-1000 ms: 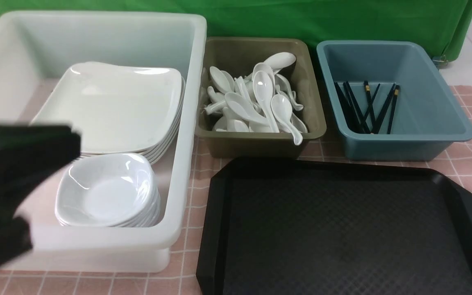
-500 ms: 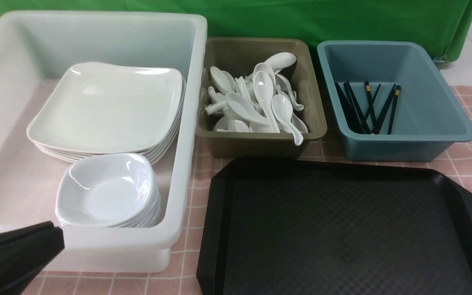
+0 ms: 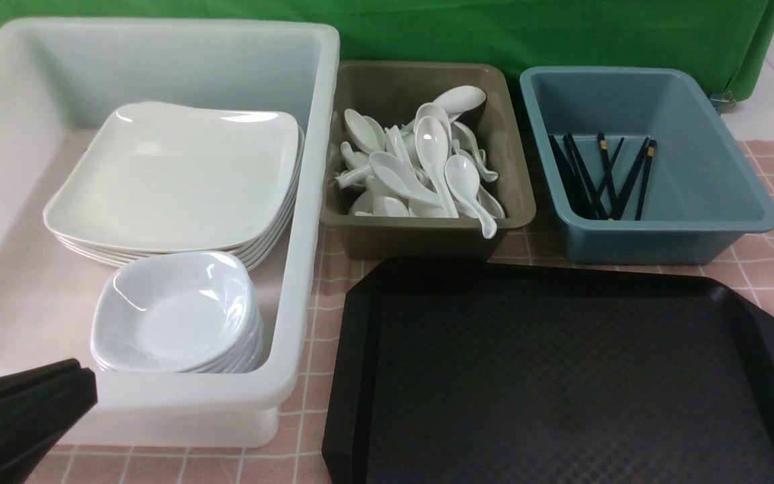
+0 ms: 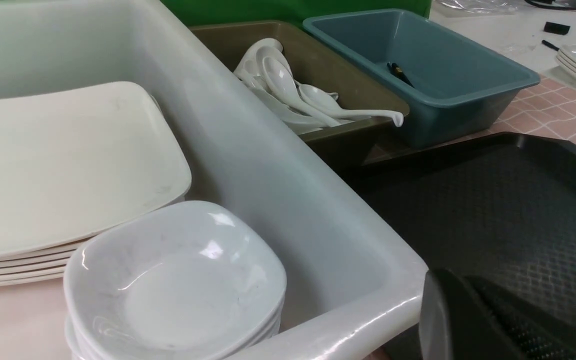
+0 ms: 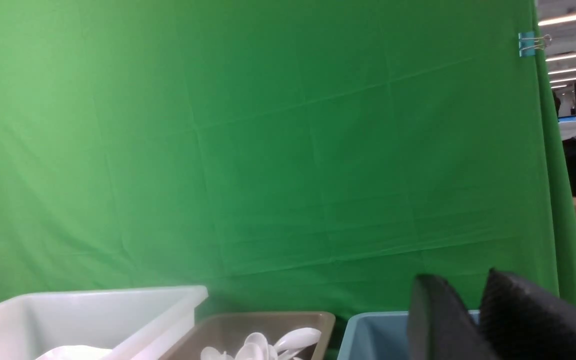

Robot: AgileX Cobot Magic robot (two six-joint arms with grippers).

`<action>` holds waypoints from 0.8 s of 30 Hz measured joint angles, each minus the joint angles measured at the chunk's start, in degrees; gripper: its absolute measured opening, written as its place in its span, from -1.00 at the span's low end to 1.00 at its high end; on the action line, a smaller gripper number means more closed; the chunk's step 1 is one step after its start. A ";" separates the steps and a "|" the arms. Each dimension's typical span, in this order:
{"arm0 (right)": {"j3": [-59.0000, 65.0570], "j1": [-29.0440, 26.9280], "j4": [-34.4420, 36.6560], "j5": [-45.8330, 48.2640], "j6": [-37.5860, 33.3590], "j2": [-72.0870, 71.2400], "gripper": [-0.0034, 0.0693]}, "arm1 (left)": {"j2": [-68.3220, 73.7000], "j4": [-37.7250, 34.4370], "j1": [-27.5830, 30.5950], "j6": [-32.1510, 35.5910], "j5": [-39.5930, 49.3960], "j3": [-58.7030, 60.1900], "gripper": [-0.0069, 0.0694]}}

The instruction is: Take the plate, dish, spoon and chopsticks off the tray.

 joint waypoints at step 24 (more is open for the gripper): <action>0.04 0.00 0.00 0.00 -0.02 0.00 -0.25 | -18.13 6.91 25.66 0.14 -15.81 23.38 -0.81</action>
